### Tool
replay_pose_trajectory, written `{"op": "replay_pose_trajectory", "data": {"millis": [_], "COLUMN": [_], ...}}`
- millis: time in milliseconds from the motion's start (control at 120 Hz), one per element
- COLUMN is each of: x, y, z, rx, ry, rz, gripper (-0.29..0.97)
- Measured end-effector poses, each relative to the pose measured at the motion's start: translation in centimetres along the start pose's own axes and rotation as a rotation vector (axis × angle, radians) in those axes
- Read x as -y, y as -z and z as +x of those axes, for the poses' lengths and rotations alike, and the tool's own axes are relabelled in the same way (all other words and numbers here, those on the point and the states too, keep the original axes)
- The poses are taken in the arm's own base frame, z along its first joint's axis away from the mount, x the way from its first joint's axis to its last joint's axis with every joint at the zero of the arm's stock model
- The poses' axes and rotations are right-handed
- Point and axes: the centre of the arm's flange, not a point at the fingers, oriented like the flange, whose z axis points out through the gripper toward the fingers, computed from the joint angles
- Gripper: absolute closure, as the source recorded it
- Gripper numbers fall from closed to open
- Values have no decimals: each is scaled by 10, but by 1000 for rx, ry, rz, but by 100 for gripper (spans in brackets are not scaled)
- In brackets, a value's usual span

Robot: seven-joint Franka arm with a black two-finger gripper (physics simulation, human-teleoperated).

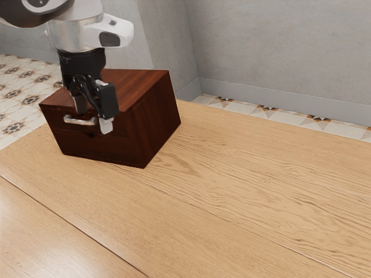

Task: Pull the drawer handle with one arm to open the drawer

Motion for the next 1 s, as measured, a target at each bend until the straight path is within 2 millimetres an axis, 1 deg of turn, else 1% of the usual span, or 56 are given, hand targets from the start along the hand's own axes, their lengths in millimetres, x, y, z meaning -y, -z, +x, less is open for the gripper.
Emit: {"op": "replay_pose_trajectory", "data": {"millis": [67, 142, 275, 367, 508, 600, 617, 650, 700, 733, 775, 875, 900, 950, 1000], "x": [3, 5, 6, 3, -9, -15, -17, -24, -48, -60, -70, -83, -85, -89, -91], "y": [8, 16, 35, 38, 29, 33, 34, 38, 41, 38, 29, 0, -5, -9, -4], "z": [11, 19, 16, 17, 30, 27, 22, -1, -36, -54, -76, -124, -139, -172, -210], "rx": [-98, -176, -277, -302, -297, -307, -308, -317, -333, -339, -343, -365, -380, -425, -485], "ry": [-35, -71, -130, -175, -249, -319, -331, -356, -421, -457, -489, -537, -545, -555, -556], "rz": [30, 57, 91, 89, 69, 74, 74, 76, 85, 90, 99, 133, 146, 179, 226], "gripper": [0, 0, 0, 0, 0, 0, 0, 0, 0, 0, 0, 0, 0, 0, 0]}}
